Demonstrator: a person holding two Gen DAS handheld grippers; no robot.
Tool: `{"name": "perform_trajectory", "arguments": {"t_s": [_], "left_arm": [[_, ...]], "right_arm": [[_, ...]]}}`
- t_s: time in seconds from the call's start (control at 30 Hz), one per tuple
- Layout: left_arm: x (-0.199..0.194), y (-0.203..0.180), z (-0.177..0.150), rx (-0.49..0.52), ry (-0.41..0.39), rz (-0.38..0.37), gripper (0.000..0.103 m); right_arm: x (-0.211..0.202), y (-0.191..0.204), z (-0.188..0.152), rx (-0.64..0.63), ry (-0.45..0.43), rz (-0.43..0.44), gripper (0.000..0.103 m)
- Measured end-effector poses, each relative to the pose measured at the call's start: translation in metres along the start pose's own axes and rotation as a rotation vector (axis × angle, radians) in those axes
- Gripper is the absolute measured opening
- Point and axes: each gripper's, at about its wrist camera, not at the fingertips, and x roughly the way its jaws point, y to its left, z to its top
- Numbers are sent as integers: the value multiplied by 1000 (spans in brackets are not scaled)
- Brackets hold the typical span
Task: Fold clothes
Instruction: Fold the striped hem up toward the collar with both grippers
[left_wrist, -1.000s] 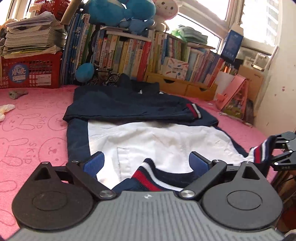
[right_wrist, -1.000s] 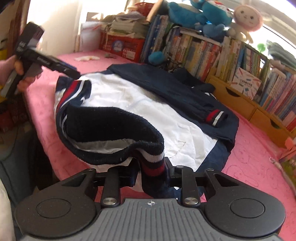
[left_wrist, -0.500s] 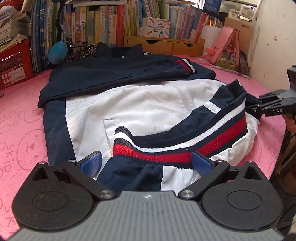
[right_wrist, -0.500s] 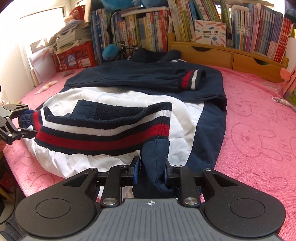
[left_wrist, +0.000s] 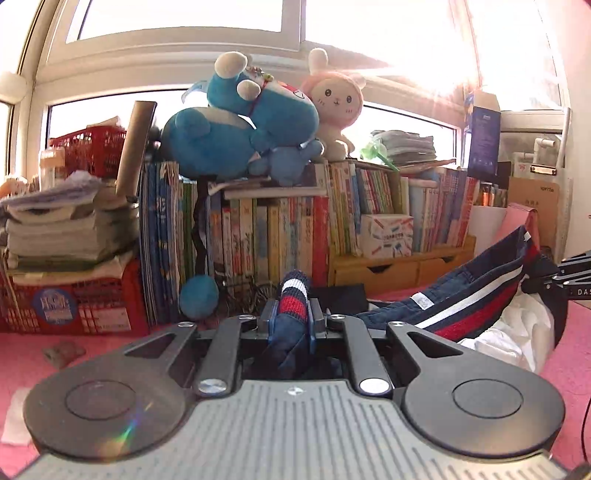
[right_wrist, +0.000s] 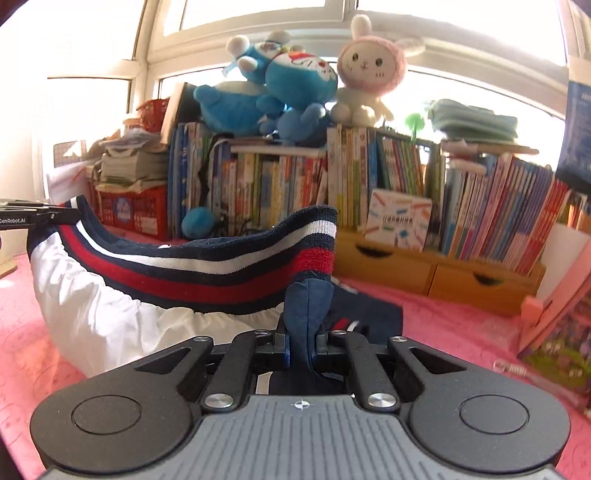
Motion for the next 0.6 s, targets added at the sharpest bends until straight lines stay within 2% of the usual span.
{"name": "perform_trajectory", "arguments": {"t_s": [0.13,0.27,0.4,0.5,0.6], "left_arm": [[85,9,13,54,18,69,16],[155,18,-8,57,99,121,16],[217,25,-36,54,190,162,17],[239,23,-60,81,234,192,19],[250,18,-72,134,256,227,24]], "right_arm": [[68,-16,38,-26,-20,-76,11],[153,-36,44,12,62,-114,11],[221,-50,28,57,158,-133,11],[256,-58,8,111,217,-140,11],[268,-65,-9,155,241,-137,11]]}}
